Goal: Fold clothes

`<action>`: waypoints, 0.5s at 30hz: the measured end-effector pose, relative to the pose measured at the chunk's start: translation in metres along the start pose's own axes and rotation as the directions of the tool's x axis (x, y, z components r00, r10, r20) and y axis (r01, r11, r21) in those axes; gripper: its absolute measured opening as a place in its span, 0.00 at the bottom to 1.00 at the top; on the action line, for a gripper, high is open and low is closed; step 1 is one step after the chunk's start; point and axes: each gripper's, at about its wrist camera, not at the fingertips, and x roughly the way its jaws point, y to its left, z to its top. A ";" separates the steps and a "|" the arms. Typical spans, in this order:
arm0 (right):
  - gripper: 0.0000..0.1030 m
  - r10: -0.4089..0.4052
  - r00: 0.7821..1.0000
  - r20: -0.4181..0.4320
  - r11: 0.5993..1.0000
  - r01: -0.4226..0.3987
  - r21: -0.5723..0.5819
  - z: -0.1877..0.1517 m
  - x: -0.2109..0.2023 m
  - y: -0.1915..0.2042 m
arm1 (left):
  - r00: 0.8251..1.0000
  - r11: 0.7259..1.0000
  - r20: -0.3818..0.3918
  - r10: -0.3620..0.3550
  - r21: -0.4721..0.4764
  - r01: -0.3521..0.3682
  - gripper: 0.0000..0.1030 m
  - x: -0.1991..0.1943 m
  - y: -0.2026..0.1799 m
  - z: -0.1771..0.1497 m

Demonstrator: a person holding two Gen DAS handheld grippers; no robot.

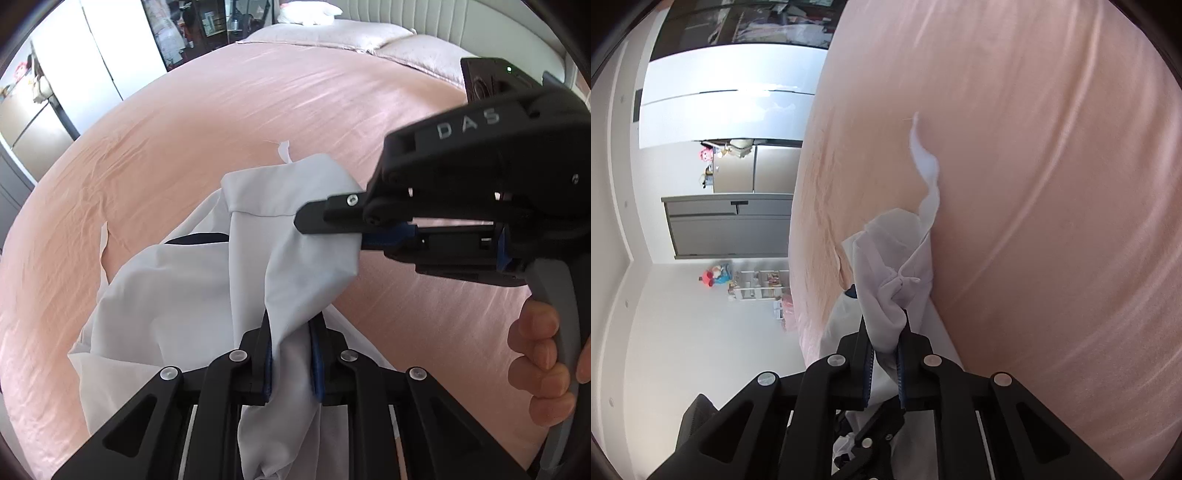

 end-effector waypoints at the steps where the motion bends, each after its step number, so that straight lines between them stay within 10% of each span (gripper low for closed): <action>1: 0.08 -0.007 1.000 0.001 1.000 0.007 -0.011 0.001 -0.001 0.004 | 1.000 1.000 0.007 -0.004 -0.007 0.005 0.14 -0.002 -0.001 0.000; 15: 0.08 -0.010 0.998 -0.069 0.993 0.002 -0.121 -0.006 0.012 0.057 | 0.990 0.979 0.116 -0.080 -0.179 0.100 0.14 -0.034 0.022 -0.018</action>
